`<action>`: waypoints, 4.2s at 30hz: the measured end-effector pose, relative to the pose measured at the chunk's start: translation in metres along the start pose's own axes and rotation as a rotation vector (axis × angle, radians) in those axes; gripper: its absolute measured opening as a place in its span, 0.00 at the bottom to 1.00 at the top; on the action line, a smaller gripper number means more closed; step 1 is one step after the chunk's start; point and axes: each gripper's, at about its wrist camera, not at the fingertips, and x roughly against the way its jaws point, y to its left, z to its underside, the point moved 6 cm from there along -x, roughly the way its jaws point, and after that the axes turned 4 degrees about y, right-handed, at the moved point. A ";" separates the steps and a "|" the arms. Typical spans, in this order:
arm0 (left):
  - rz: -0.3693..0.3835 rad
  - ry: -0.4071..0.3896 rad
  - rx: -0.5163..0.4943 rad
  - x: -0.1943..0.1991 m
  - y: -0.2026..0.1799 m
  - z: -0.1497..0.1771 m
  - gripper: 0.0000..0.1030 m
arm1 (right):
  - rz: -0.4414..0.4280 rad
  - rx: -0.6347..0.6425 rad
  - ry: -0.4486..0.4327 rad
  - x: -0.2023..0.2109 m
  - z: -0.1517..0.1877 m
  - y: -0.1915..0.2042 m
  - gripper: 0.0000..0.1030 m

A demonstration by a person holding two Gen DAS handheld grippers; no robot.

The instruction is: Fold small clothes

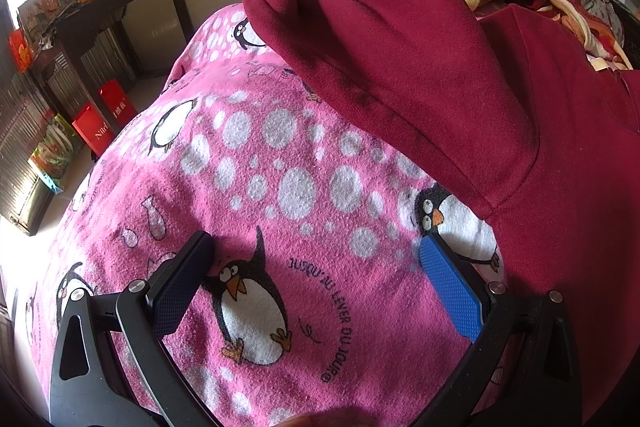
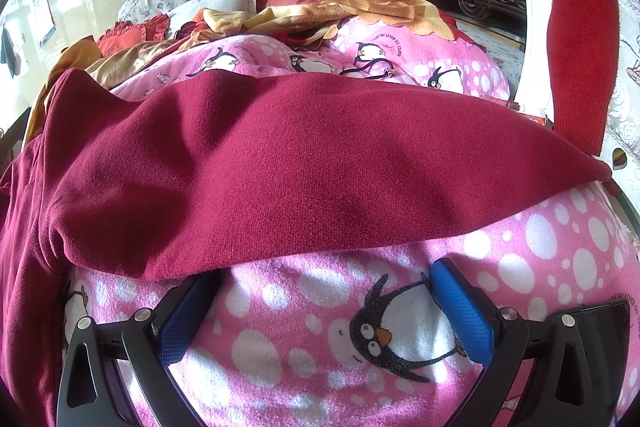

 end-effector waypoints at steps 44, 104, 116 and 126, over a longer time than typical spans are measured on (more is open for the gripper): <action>-0.004 0.004 -0.003 0.003 -0.002 0.001 1.00 | -0.001 0.000 -0.001 0.001 0.000 0.000 1.00; 0.144 -0.075 -0.079 0.091 -0.005 -0.101 1.00 | -0.408 0.298 -0.071 0.345 -0.130 0.322 0.95; 0.146 -0.019 0.004 0.040 0.030 -0.114 1.00 | -0.266 0.358 0.001 0.143 -0.051 0.363 0.82; 0.102 0.012 0.124 -0.020 0.085 -0.164 1.00 | -0.327 0.357 0.087 0.089 -0.038 0.382 0.80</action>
